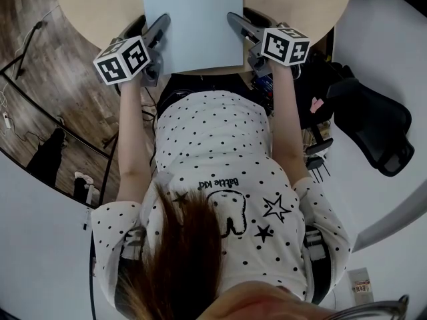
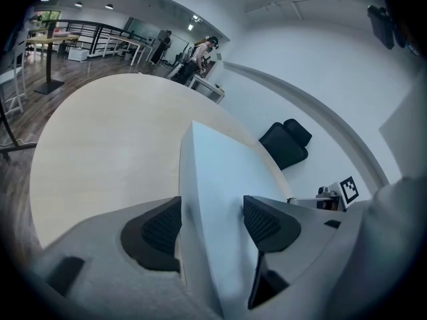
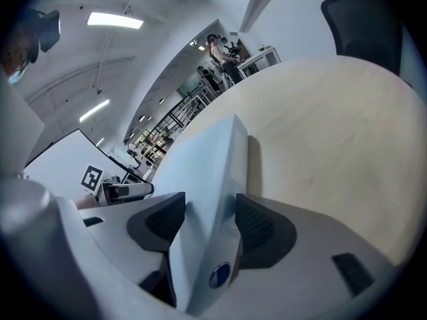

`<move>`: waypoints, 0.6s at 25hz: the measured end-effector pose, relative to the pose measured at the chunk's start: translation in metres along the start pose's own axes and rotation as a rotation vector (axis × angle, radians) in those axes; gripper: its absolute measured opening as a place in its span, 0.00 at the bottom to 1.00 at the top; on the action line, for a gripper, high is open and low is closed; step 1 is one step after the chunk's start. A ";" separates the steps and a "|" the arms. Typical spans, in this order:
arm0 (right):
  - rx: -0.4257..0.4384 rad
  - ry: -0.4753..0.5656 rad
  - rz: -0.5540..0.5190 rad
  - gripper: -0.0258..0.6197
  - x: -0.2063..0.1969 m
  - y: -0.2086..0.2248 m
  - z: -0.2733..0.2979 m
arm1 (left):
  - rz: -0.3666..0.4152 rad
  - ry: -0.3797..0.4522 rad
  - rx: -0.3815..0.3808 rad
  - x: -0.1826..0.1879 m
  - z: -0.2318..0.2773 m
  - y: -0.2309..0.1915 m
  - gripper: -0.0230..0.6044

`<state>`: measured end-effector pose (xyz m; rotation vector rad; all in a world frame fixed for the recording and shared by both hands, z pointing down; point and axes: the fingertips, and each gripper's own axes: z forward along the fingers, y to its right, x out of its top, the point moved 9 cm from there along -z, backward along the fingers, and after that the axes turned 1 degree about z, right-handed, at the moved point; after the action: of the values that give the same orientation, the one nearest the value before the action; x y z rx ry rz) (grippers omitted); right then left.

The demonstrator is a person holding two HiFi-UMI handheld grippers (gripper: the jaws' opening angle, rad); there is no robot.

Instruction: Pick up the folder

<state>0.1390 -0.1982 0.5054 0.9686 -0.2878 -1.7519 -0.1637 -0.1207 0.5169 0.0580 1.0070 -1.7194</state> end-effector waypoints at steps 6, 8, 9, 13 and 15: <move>0.010 -0.005 0.080 0.45 -0.006 0.006 0.001 | -0.002 -0.017 -0.008 -0.001 0.002 -0.002 0.51; 0.020 -0.007 0.081 0.45 -0.006 0.008 0.001 | -0.008 -0.030 -0.011 -0.001 0.003 -0.003 0.51; 0.026 -0.008 0.082 0.45 -0.006 0.008 0.002 | -0.010 -0.036 -0.011 0.000 0.003 -0.004 0.52; 0.036 -0.006 0.074 0.44 -0.005 0.006 0.002 | -0.037 -0.058 -0.042 0.001 0.004 -0.005 0.53; 0.032 -0.006 0.062 0.44 -0.005 0.005 0.002 | -0.032 -0.063 -0.062 0.000 0.007 -0.002 0.53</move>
<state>0.1417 -0.1965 0.5115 0.9676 -0.3474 -1.6981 -0.1622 -0.1253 0.5224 -0.0522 1.0189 -1.7068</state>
